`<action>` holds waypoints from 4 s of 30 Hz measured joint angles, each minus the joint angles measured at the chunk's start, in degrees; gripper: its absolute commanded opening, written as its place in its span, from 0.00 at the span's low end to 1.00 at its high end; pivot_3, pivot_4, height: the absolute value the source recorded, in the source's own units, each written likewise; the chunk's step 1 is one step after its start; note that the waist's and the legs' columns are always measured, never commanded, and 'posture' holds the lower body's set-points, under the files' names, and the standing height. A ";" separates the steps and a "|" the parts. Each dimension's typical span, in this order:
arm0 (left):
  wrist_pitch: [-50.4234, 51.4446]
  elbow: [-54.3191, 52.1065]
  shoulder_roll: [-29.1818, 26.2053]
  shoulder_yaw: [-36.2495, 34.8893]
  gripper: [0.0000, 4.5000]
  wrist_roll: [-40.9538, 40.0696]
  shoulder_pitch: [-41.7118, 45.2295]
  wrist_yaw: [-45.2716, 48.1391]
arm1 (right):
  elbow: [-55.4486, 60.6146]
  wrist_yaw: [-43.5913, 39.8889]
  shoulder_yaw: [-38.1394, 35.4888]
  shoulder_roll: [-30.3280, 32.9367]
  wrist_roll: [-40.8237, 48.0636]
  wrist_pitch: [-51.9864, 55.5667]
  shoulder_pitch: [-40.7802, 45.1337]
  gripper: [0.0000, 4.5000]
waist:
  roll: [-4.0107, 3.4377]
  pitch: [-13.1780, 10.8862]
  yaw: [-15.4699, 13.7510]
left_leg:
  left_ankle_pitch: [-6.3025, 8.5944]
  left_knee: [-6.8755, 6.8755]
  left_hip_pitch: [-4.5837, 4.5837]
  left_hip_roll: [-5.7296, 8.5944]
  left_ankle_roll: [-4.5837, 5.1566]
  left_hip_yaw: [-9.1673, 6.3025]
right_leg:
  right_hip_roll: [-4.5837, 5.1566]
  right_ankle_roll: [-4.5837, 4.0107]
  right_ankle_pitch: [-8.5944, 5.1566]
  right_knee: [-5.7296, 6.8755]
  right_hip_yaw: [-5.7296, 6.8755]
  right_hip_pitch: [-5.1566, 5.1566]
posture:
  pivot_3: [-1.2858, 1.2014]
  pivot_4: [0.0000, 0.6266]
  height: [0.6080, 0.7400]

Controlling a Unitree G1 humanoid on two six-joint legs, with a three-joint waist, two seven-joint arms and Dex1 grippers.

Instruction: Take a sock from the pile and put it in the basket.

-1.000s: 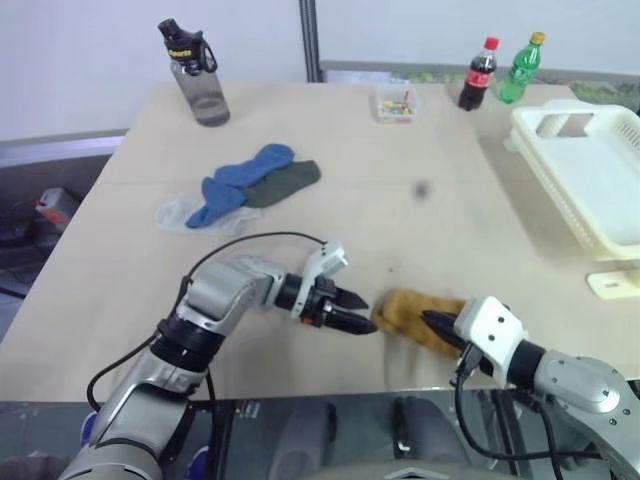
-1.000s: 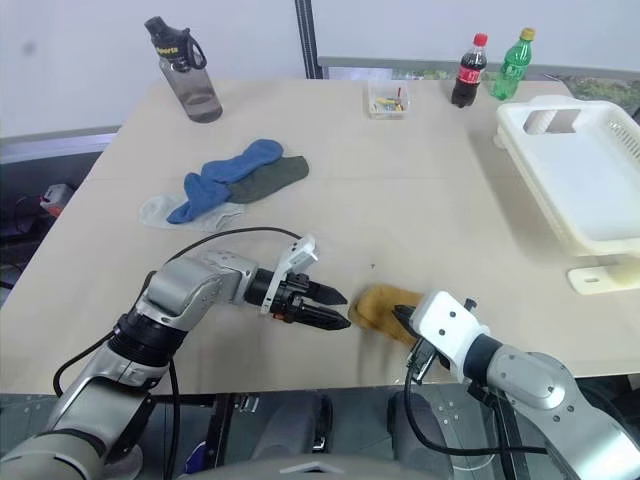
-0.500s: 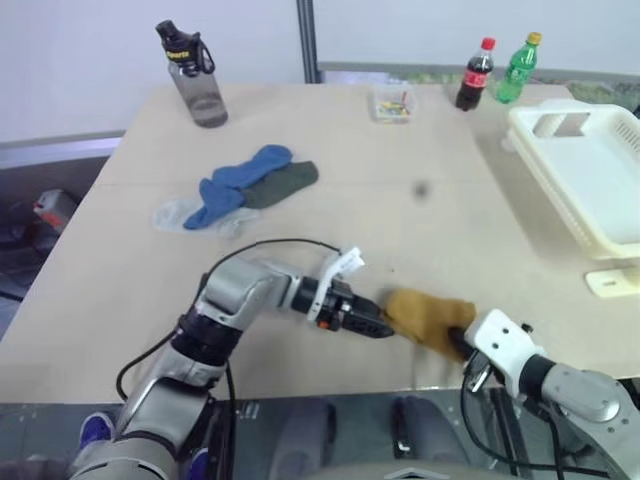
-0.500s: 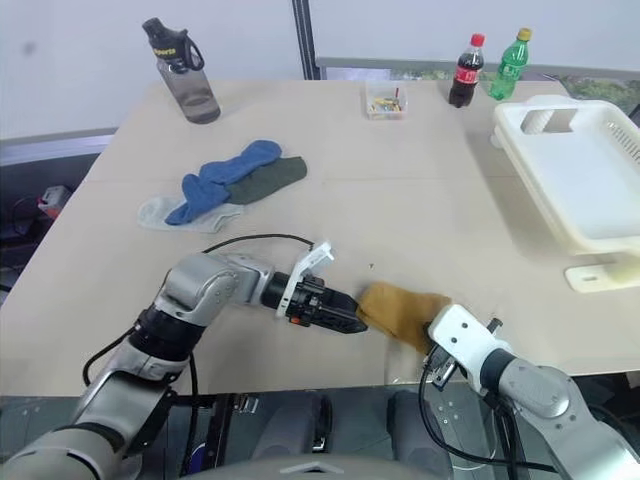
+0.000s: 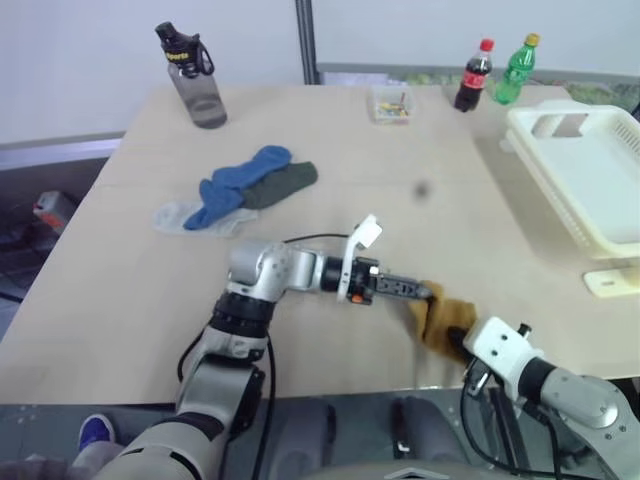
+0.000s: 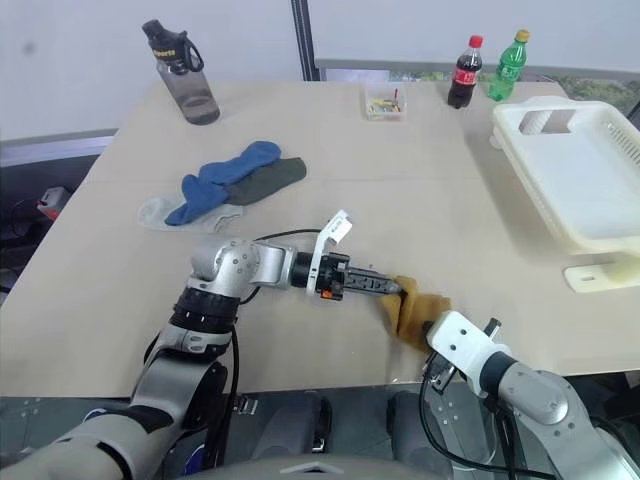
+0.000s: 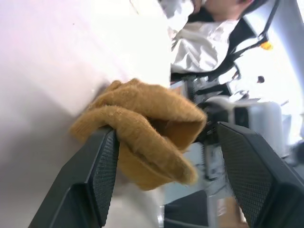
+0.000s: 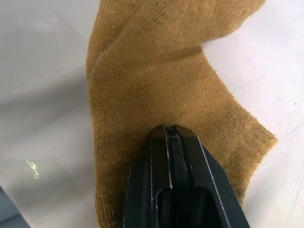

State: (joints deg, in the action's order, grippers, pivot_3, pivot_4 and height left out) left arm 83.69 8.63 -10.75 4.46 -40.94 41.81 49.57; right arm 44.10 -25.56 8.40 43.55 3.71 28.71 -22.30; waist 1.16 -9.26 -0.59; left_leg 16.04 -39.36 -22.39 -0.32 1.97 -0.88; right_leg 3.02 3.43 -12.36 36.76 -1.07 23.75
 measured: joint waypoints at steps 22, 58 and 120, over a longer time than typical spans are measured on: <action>-8.66 23.53 14.78 12.17 0.76 5.79 6.37 4.00 | 13.70 -0.56 -16.41 -3.30 5.45 1.67 -20.59 0.28 | -0.02 0.11 -0.29 | 0.01 0.00 -0.01 0.10 0.01 0.05 | 0.11 -0.21 -0.15 -0.09 0.09 -0.12 | 0.52 0.24 1.00; -63.10 -7.06 -18.52 16.21 0.76 20.08 -10.96 30.09 | 0.59 33.85 -11.23 -0.11 59.74 21.05 1.23 0.50 | 0.92 0.75 1.24 | 0.09 0.09 0.45 -0.40 0.15 0.32 | -0.03 -0.10 -0.24 -0.23 -0.28 -0.36 | 0.52 0.24 1.00; -63.37 -8.80 -9.57 3.00 0.76 18.52 -12.71 5.30 | -12.71 22.77 -36.14 -3.27 35.23 16.88 28.99 1.00 | -0.87 -0.15 1.33 | 0.13 0.53 -0.22 -0.09 0.25 0.40 | -0.02 0.11 0.26 -0.62 -0.36 0.24 | 0.52 0.24 1.00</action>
State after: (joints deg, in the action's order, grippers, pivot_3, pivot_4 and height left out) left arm 20.32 -0.18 -20.32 7.47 -22.42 29.10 54.87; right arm 31.38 -2.79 -27.74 40.27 38.94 45.59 6.69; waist 0.29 -9.41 0.75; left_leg 16.18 -38.83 -22.60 -0.41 2.22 -0.48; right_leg 3.00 3.54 -12.10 36.15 -1.42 23.99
